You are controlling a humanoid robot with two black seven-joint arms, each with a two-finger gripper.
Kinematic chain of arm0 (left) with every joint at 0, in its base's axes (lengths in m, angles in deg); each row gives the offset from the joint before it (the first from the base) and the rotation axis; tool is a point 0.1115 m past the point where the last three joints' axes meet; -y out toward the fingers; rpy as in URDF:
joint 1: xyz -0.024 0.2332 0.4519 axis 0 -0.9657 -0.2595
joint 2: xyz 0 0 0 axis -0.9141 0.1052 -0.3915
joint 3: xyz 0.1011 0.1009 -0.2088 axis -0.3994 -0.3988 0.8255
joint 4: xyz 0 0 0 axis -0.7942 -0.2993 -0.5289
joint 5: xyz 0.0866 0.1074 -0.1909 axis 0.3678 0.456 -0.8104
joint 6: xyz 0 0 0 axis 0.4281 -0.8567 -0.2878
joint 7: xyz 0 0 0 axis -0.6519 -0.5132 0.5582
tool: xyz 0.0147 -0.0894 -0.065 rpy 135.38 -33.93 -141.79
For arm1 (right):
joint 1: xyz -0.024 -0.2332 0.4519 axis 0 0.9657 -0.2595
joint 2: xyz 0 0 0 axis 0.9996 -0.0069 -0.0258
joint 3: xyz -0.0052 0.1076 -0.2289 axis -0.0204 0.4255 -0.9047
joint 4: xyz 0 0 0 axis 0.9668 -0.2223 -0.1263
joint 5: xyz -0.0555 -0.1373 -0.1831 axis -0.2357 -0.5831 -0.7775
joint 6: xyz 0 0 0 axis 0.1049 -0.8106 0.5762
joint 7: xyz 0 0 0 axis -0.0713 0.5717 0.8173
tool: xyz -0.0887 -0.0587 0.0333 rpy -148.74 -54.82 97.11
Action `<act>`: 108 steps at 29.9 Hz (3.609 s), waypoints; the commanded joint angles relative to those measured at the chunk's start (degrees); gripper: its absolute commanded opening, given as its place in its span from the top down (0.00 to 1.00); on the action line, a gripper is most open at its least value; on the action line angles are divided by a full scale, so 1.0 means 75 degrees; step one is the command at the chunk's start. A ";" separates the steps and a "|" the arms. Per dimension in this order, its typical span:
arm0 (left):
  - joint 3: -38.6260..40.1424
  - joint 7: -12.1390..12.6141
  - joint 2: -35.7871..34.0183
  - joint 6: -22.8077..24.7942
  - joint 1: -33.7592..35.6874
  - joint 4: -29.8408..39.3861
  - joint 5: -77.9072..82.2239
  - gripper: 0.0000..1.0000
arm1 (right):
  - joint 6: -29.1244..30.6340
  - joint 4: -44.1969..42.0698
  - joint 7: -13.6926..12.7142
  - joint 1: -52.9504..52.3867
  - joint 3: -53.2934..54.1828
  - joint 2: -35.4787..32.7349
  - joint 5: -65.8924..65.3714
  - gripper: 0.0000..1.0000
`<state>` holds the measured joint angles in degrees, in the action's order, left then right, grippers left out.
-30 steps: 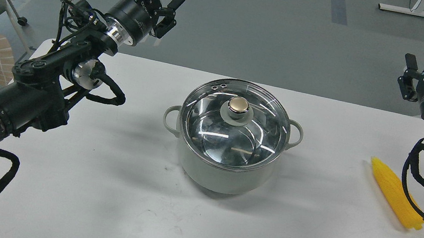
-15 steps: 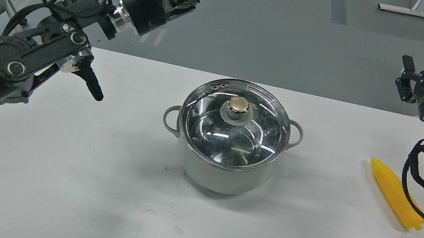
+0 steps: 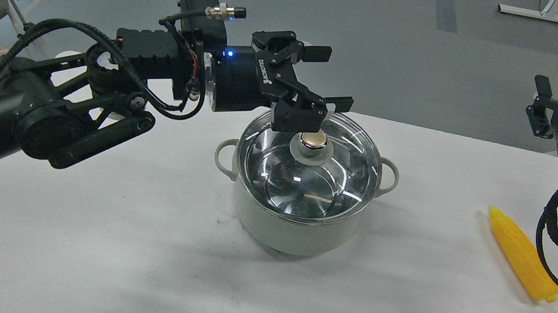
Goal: Open pot and put corn in
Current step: 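Move the left gripper over the pot and grasp the lid's gold knob, then lift the glass lid off the pot and carry it toward the left arm, then lower the glass lid onto the table beside the pot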
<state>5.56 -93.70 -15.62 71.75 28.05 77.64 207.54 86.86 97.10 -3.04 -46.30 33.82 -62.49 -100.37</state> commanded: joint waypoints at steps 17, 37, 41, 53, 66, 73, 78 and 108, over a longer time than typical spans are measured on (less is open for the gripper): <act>-0.0480 0.0004 0.0840 -0.0145 -0.0366 -0.1226 0.0470 0.02 | 0.0000 0.0134 0.0000 0.0086 0.0016 -0.0112 0.0001 0.00; -0.0491 0.0004 0.0805 -0.0145 -0.0706 -0.1367 0.0470 0.54 | -0.0024 0.0134 0.0000 0.0110 0.0016 -0.0100 0.0001 0.00; -0.0480 0.0004 0.0816 -0.0157 -0.0671 -0.1355 0.0470 0.88 | -0.0024 0.0134 0.0000 0.0110 0.0016 -0.0100 0.0001 0.00; -0.0374 0.0004 0.0490 -0.0134 0.0229 -0.1215 0.0470 1.00 | -0.0035 0.0146 0.0000 0.0098 0.0016 -0.0100 0.0001 0.00; -0.0397 0.0004 -0.3095 -0.0344 -0.0213 0.0578 -0.0012 1.00 | -0.0024 0.0146 0.0000 0.0110 0.0028 -0.0112 0.0001 0.00; -0.0339 0.0004 -0.4374 -0.1666 -0.1781 0.0591 -0.0632 1.00 | -0.0024 0.0146 0.0000 0.0110 0.0028 -0.0112 0.0001 0.00; -0.0327 0.0004 -0.4457 -0.2557 -0.2615 -0.0111 -0.0880 1.00 | -0.0024 0.0146 0.0000 0.0121 0.0016 -0.0112 0.0001 0.00; -0.0433 0.0004 -0.1762 -0.4012 -0.3202 -0.4648 -0.1689 0.96 | -0.0024 0.0252 0.0000 0.0285 0.0004 -0.0112 0.0001 0.00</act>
<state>2.24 -93.68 -29.54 41.69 4.00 43.65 195.13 86.68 98.98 -3.04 -44.17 33.93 -63.33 -100.36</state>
